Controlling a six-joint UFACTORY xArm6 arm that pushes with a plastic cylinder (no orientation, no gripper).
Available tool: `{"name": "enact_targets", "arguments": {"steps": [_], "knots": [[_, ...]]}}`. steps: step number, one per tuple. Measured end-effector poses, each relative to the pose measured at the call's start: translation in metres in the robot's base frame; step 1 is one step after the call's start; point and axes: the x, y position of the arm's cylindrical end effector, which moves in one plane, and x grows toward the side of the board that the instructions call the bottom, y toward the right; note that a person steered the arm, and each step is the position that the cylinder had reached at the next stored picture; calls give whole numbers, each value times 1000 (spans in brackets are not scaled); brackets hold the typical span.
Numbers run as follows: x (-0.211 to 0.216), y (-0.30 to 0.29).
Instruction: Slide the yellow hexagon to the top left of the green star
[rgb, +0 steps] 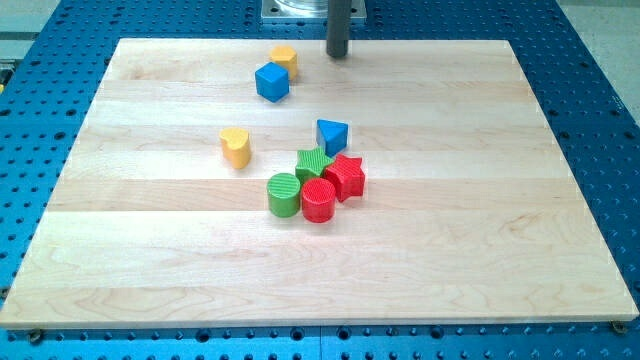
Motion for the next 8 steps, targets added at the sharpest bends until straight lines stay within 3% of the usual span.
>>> {"name": "enact_targets", "arguments": {"steps": [3, 4, 5, 7, 8], "knots": [[0, -94], [26, -75], [24, -49], [-17, -34], [10, -37]]}}
